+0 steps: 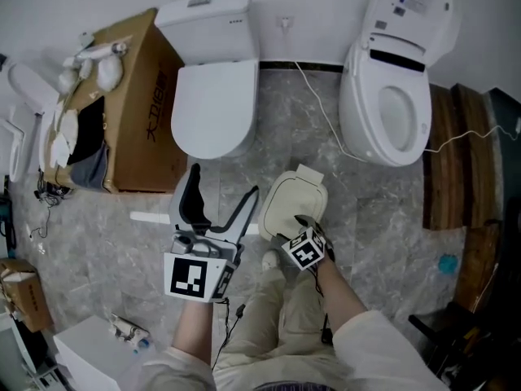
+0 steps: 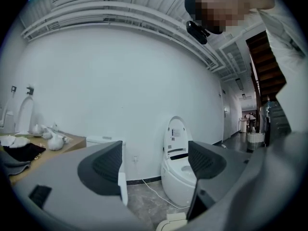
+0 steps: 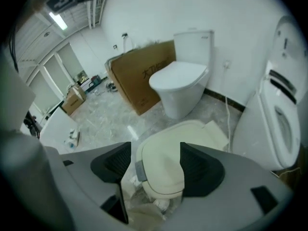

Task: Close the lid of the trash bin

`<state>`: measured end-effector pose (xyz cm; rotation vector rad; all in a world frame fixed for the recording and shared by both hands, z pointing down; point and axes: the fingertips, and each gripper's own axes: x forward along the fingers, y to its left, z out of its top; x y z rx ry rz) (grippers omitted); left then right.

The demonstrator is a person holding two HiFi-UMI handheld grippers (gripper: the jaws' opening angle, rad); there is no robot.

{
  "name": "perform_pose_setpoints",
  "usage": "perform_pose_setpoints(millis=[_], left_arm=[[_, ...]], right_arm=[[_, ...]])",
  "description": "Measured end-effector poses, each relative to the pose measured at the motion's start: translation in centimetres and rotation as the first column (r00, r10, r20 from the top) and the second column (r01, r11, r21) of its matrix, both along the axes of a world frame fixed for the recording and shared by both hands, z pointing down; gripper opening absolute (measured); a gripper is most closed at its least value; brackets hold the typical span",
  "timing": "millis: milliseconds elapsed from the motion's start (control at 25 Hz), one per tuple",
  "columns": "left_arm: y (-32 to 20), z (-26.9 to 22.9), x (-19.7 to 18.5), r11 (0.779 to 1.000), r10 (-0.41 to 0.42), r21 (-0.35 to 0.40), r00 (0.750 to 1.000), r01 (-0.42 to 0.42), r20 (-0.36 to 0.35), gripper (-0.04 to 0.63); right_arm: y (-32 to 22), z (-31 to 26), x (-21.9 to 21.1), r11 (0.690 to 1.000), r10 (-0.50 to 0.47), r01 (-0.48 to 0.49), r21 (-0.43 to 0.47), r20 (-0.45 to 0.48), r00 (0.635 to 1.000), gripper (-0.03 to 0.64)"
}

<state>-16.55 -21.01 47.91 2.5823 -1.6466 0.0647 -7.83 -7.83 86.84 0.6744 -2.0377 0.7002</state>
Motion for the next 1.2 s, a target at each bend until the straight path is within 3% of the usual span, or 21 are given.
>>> perform_pose_setpoints(millis=[80, 200, 360, 480, 600, 680, 760, 840, 880, 960, 1120, 1200], left_arm=[[0.9, -2.1, 0.5, 1.0, 0.013, -0.008, 1.0, -0.013, 0.003, 0.42], [2.7, -6.0, 1.2, 1.0, 0.024, -0.009, 1.0, -0.024, -0.017, 0.42], [5.2, -11.8, 2.2, 1.0, 0.015, 0.014, 0.999, -0.014, -0.048, 0.42], [6.3, -16.0, 2.6, 0.998, 0.001, 0.065, 0.999, 0.002, -0.052, 0.42], [7.5, -19.0, 2.7, 0.992, -0.031, 0.122, 0.998, 0.039, -0.062, 0.42], [8.2, -20.5, 3.5, 0.985, -0.034, 0.167, 0.998, 0.043, -0.06, 0.42], [8.9, -21.5, 4.6, 0.978, -0.029, 0.205, 0.998, 0.039, -0.052, 0.382], [9.4, -21.9, 5.7, 0.973, -0.039, 0.224, 0.998, 0.047, -0.04, 0.211], [9.6, -21.9, 6.1, 0.973, -0.048, 0.225, 0.998, 0.056, -0.039, 0.115], [9.6, -21.9, 6.4, 0.972, -0.072, 0.221, 0.996, 0.08, -0.043, 0.013], [9.6, -22.0, 6.8, 0.969, -0.095, 0.224, 0.995, 0.102, -0.043, -0.002], [9.6, -22.4, 6.9, 0.967, -0.101, 0.233, 0.994, 0.108, -0.041, -0.002]], right_arm=[[-2.9, -6.7, 0.9, 0.987, 0.092, -0.098, 0.126, 0.048, 0.995, 0.315], [-6.1, -18.7, 2.4, 0.93, 0.151, -0.186, 0.317, 0.133, 0.98, 0.293], [-7.1, -35.4, 4.0, 0.824, 0.124, -0.237, 0.515, 0.244, 0.962, 0.261], [-6.7, -46.0, 4.8, 0.722, 0.083, -0.279, 0.634, 0.32, 0.944, 0.22], [-5.2, -52.4, 4.6, 0.625, 0.007, -0.299, 0.722, 0.378, 0.926, 0.172], [-4.3, -54.5, 4.4, 0.577, -0.035, -0.295, 0.761, 0.384, 0.923, 0.124], [-3.9, -55.6, 4.6, 0.55, -0.041, -0.298, 0.78, 0.381, 0.923, 0.072], [-3.9, -56.0, 5.1, 0.541, -0.028, -0.315, 0.78, 0.391, 0.92, 0.009], [-3.9, -56.1, 5.3, 0.544, -0.024, -0.32, 0.776, 0.396, 0.918, 0.009], [-4.1, -56.5, 5.5, 0.549, -0.021, -0.326, 0.769, 0.403, 0.915, 0.009], [-4.1, -57.9, 5.9, 0.515, -0.029, -0.376, 0.77, 0.455, 0.89, 0.009], [-4.2, -58.1, 6.3, 0.513, -0.019, -0.392, 0.763, 0.467, 0.884, 0.009]])
